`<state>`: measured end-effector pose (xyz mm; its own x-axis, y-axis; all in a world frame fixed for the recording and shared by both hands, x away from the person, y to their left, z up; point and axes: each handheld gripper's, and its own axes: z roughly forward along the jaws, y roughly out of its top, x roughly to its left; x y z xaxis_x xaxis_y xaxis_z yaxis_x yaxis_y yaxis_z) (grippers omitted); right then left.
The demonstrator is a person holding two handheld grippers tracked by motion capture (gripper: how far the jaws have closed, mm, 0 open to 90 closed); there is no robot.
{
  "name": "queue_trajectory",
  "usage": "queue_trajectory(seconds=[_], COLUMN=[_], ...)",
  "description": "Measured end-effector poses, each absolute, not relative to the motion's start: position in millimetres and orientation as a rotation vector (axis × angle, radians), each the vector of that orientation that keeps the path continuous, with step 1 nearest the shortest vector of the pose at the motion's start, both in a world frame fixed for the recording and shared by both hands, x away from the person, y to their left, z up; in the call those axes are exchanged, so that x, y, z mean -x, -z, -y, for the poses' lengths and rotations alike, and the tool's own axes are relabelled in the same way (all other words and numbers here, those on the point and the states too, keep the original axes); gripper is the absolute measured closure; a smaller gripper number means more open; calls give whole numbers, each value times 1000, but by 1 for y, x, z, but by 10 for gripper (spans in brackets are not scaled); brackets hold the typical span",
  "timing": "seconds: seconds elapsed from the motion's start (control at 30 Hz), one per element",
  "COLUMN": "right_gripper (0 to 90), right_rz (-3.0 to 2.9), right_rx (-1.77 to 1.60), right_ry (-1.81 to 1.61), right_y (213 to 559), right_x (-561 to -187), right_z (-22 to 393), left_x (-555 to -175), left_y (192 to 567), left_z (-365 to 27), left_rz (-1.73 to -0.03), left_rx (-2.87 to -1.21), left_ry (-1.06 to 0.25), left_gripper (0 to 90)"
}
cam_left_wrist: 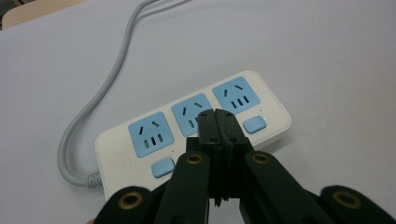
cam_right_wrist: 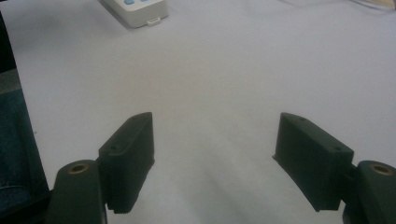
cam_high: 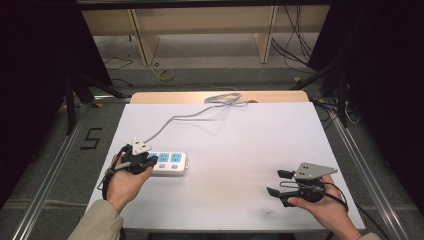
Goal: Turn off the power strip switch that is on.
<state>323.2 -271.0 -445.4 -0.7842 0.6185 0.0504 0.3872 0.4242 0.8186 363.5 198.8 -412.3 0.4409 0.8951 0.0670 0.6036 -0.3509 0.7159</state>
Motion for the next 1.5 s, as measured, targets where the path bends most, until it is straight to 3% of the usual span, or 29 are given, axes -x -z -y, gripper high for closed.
queue_trajectory(seconds=[1.5], right_gripper=[287], right_rz=[-2427], right_rx=[-876], right_ry=[-1285], right_y=[446], right_x=[-323], right_z=[271], left_x=[-393], left_y=[421], left_z=[-189], left_rz=[-1324], left_rx=[-2200], left_ry=[-533], left_gripper=[899])
